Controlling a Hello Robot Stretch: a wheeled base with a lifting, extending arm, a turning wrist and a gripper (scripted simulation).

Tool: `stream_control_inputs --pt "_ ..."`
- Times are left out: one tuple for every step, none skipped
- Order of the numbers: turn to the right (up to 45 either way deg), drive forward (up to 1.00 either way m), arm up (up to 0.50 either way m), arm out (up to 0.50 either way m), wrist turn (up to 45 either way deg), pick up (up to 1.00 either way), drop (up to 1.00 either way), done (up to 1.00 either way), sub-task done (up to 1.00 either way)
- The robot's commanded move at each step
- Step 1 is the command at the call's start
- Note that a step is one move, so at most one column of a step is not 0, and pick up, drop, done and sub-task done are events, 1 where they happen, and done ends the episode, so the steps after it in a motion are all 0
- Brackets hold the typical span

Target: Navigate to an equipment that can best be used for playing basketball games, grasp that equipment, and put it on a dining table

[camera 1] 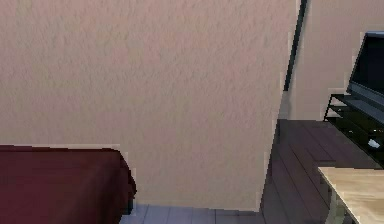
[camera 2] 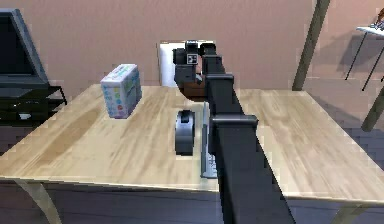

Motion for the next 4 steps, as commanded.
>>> stream_control_inputs --pt "0.0 0.00 -0.32 0.00 0.0 0.00 0.00 0.00 0.00" --pt "0.0 0.00 0.00 0.00 0.0 0.00 1.00 0.00 0.00" --pt "0.0 0.00 0.00 -0.10 0.0 0.00 0.00 0.00 0.00" --pt "0.0 0.00 0.00 0.00 0.0 0.00 0.00 1.00 0.00"
